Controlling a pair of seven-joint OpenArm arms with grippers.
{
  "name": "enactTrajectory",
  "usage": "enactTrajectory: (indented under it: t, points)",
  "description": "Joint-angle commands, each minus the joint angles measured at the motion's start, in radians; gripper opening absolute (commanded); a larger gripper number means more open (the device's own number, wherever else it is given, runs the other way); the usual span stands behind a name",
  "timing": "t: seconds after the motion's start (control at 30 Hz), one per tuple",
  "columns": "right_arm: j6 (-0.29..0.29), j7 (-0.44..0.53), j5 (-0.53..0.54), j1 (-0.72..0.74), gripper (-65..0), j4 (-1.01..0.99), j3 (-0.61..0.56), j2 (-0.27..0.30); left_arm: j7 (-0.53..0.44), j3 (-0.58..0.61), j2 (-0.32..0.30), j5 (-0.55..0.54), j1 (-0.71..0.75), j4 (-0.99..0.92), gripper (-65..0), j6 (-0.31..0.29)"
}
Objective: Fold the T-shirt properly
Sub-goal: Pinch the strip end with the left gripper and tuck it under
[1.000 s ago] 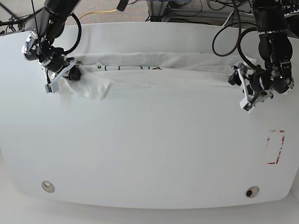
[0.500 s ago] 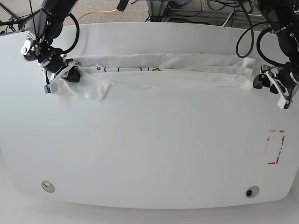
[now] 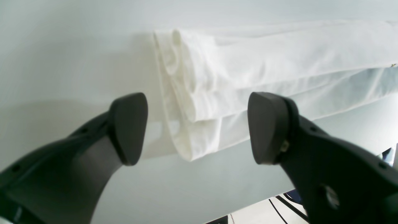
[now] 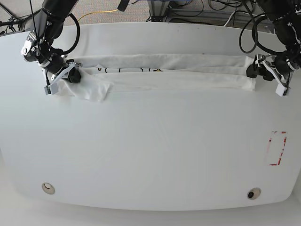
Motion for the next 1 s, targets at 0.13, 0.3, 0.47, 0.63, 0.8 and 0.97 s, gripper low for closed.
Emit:
enactTrajectory:
  t: [0.13, 0.3, 0.47, 0.63, 0.8, 0.97]
  points:
    - [-0.002, -0.020, -0.023, 0.001, -63.6, 0.010, 0.003, 0.011, -0.016, -0.017, -0.007, -0.010, -0.009, -0.016, -17.8, -0.001]
    - [-0.002, -0.020, -0.023, 0.001, -63.6, 0.010, 0.003, 0.011, -0.045, -0.009, -0.003, -0.008, -0.010, -0.019, -17.8, -0.001]
    - [-0.002, -0.020, -0.023, 0.001, -63.6, 0.007, 0.003, 0.011, -0.094, 0.006, 0.017, -0.005, -0.010, -0.035, -17.8, -0.001]
    - [-0.002, -0.020, -0.023, 0.001, -63.6, 0.010, 0.003, 0.011, -0.102, 0.008, 0.020, -0.007, -0.021, -0.104, -17.9, -0.001]
    - [-0.002, -0.020, -0.023, 0.001, -63.6, 0.009, 0.003, 0.011, -0.102, 0.002, 0.039, -0.007, -0.044, -0.154, -17.9, -0.001]
    - [-0.002, -0.020, -0.023, 0.001, -63.6, 0.009, 0.003, 0.011, -0.137, 0.005, 0.040, -0.011, -0.039, -0.154, -17.9, -0.001]
